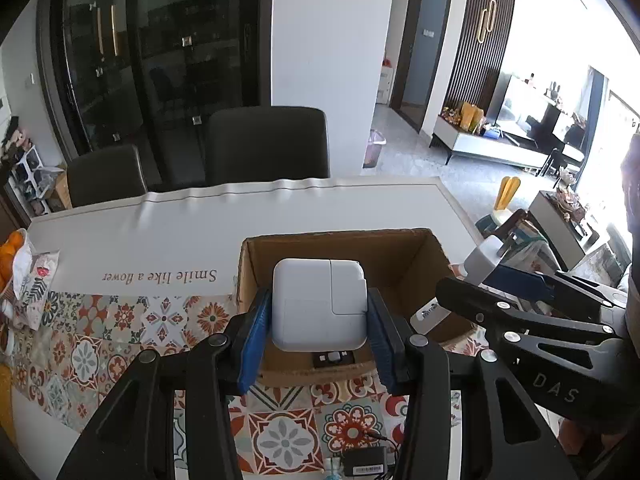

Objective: Organize rigid objects
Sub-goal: 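Lift both held items over the box and lower them inside, then open both tools and withdraw them from the box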

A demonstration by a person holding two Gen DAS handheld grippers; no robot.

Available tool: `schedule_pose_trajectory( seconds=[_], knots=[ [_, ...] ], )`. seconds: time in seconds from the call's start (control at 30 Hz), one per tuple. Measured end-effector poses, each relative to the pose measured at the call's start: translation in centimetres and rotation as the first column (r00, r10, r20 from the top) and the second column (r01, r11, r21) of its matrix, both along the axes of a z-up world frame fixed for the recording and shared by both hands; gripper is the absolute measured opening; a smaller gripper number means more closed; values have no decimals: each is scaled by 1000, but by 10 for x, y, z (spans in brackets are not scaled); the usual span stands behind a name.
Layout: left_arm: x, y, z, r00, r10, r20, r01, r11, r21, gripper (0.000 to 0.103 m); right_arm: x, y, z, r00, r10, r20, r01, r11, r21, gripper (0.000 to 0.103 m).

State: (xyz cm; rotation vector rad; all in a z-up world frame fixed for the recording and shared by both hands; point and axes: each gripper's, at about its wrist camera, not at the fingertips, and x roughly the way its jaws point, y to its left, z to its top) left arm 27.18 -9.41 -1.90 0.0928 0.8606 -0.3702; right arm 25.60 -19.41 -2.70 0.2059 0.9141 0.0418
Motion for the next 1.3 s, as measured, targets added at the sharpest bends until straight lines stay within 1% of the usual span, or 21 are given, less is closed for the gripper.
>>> schedule_pose_trajectory(
  seconds=[0.17, 0.4, 0.63, 0.67, 0.8, 0.83, 0.87, 0.9, 0.93, 1.0, 1.07, 1.2, 1.3],
  knots=[
    [18, -6, -11, 999, 5, -36, -4, 1000, 20, 46, 16, -3, -9, 999, -1, -41, 0, 1000, -17, 50],
    [37, -16, -31, 993, -10, -117, 14, 999, 36, 46, 27, -8, -20, 997, -8, -83, 7, 1000, -9, 50],
    [40, -13, -34, 995, 15, -99, -7, 997, 79, 50, 34, -13, -27, 994, -18, -108, 17, 1000, -12, 50],
    [39, -11, -33, 996, 22, -92, -14, 996, 85, 51, 35, -13, -28, 994, -19, -110, 18, 1000, -12, 50],
    [32, 0, -27, 997, 57, -51, -51, 993, 107, 64, 37, -13, -28, 993, -22, -114, 21, 1000, -9, 50],
    [30, 2, -26, 997, 65, -42, -60, 992, 111, 66, 38, -14, -29, 993, -24, -116, 23, 1000, -5, 53],
    [28, 5, -24, 997, 73, -37, -68, 991, 114, 68, 39, -13, -29, 992, -25, -124, 24, 1000, -7, 64],
    [26, 7, -23, 996, 81, -32, -76, 990, 116, 69, 39, -12, -30, 991, -28, -129, 27, 1000, -13, 70],
    [23, 11, -21, 996, 89, -27, -85, 990, 117, 70, 38, -12, -29, 991, -32, -127, 30, 999, -20, 74],
    [17, 15, -18, 995, 95, -20, -92, 989, 116, 78, 34, -8, -26, 992, -35, -118, 30, 999, -44, 74],
    [12, 18, -16, 995, 103, -12, -101, 987, 125, 83, 28, -7, -25, 992, -36, -117, 31, 999, -44, 74],
    [-4, 26, -12, 993, 118, -7, -116, 985, 126, 86, 14, -3, -21, 993, -23, -116, 19, 999, -41, 74],
    [-14, 31, -10, 992, 124, -4, -123, 985, 125, 87, 4, -2, -19, 993, -21, -119, 17, 999, -32, 75]
  ],
)
